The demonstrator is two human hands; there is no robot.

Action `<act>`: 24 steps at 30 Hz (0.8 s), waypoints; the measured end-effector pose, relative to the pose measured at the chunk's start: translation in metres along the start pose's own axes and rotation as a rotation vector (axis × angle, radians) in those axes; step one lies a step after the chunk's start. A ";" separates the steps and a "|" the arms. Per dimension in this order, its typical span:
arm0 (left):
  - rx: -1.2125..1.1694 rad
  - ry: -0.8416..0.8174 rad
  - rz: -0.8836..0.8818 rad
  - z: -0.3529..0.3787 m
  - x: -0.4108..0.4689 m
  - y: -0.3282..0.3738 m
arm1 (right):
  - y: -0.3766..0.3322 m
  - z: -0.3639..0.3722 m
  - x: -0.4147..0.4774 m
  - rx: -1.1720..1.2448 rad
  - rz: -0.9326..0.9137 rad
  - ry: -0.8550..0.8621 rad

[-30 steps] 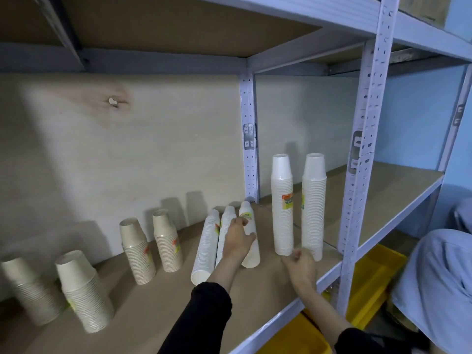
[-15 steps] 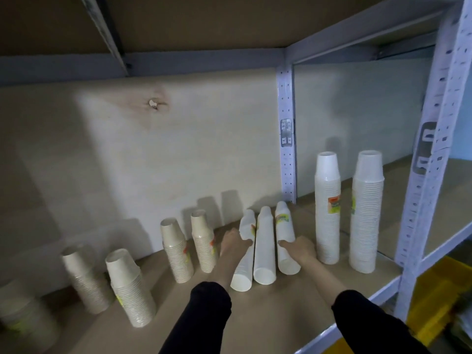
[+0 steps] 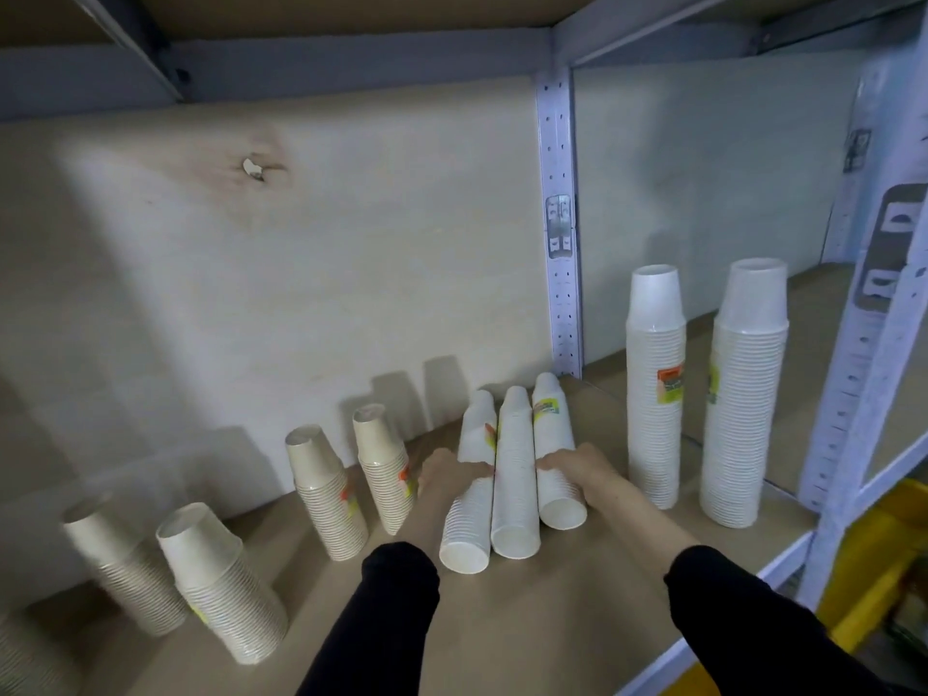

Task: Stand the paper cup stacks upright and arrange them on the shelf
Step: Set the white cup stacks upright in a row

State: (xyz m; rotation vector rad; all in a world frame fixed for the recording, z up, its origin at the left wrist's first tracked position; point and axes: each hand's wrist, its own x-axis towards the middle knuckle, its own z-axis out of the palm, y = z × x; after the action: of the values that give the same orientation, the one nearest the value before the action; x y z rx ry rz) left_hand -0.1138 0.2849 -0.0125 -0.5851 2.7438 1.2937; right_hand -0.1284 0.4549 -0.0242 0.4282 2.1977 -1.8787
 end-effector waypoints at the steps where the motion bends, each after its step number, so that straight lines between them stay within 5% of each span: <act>1: 0.013 0.014 -0.004 -0.001 0.000 0.003 | 0.000 0.000 0.001 -0.001 -0.015 0.018; 12: -0.225 0.396 0.282 0.006 -0.010 0.022 | -0.012 0.014 -0.009 -0.114 -0.452 0.318; 24: -0.279 0.392 0.351 0.007 -0.002 0.006 | 0.014 0.009 -0.007 -0.061 -0.498 0.424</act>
State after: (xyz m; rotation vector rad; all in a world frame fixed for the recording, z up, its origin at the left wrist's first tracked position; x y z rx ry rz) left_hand -0.1150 0.2944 -0.0127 -0.4189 3.1093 1.8379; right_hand -0.1176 0.4479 -0.0361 0.3088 2.8486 -2.1010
